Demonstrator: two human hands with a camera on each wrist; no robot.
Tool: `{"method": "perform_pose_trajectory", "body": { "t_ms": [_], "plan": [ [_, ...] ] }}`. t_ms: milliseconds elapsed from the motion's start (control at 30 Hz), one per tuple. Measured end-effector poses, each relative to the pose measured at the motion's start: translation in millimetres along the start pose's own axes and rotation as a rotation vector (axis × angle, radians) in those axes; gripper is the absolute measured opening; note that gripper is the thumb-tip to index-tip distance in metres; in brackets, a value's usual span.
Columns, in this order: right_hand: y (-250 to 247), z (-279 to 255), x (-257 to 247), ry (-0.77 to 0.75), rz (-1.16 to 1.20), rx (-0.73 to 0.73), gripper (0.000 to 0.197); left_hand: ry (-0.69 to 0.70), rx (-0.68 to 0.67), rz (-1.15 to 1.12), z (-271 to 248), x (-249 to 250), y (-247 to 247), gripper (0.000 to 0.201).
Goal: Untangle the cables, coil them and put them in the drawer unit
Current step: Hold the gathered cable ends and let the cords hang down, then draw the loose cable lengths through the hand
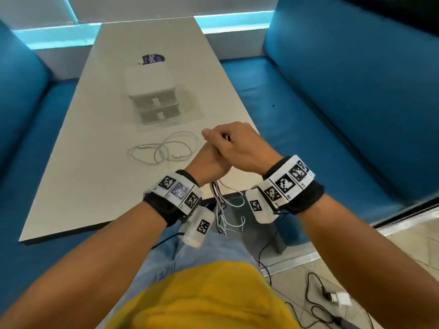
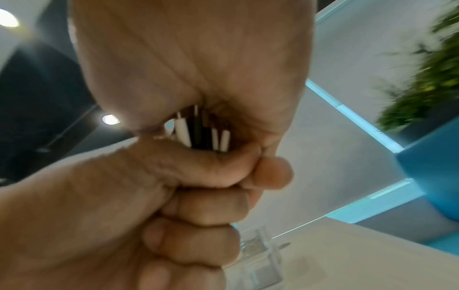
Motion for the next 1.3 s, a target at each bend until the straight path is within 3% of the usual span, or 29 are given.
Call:
{"method": "perform_pose_trajectory", "body": {
  "t_ms": [200,300,333,400,467,533,600,700,833,1000,1167,1300],
  "plan": [
    [38.9,17.4,-39.5,-0.01,0.101,-0.003,0.056,-0.052,0.15,0.018,-6.7,-30.4,-50.1,0.023],
    [62.5,21.9,-53.7,-0.014,0.176,-0.102,0.058,-0.1,0.165,-0.007,-14.7,-53.3,-61.9,0.014],
    [70.3,22.2,-55.2,0.009,0.231,-0.171,0.059,-0.146,0.17,-0.067,-19.3,-62.1,-65.9,0.011],
    [79.8,26.1,-53.6,0.068,0.346,-0.263,0.058,-0.284,0.182,-0.247,-30.3,-85.2,-72.8,0.022],
    [77.5,42.3,-38.0,0.116,0.401,-0.196,0.049,-0.419,0.229,-0.342,-41.8,-113.7,-85.2,0.028],
    [75.8,61.0,-11.2,0.145,0.315,-0.106,0.031,-0.533,0.308,-0.447,-53.6,-143.7,-99.6,0.034],
    [86.0,72.1,18.5,0.15,0.122,-0.135,0.021,-0.608,0.372,-0.557,-64.0,-165.8,-108.4,0.036],
    [108.2,71.3,52.7,0.115,-0.24,-0.292,0.03,-0.639,0.416,-0.634,-74.2,-180.4,-114.8,0.037],
    [130.9,65.0,60.5,0.039,-0.453,-0.415,0.037,-0.652,0.425,-0.765,-76.6,-187.1,-110.9,0.041],
    [134.5,73.3,59.3,0.037,-0.476,-0.325,0.007,-0.732,0.425,-0.827,-78.1,-195.6,-101.4,0.041],
    [123.0,77.8,63.5,0.005,-0.509,-0.304,0.015,-0.814,0.441,-0.815,-88.7,-210.1,-99.3,0.03],
    [78.6,87.5,64.9,0.157,-0.279,-0.077,0.014,-0.845,0.497,-0.778,-97.9,-217.8,-99.3,0.013]
  ]
}}
Point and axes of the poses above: each hand's wrist, its own z-axis towards the middle knuckle, its own y-axis out of the palm, x = y × z, the point moved 9 cm from there along z, towards the middle knuckle, and after that the axes turned 12 degrees about x, right-handed, at the moved point
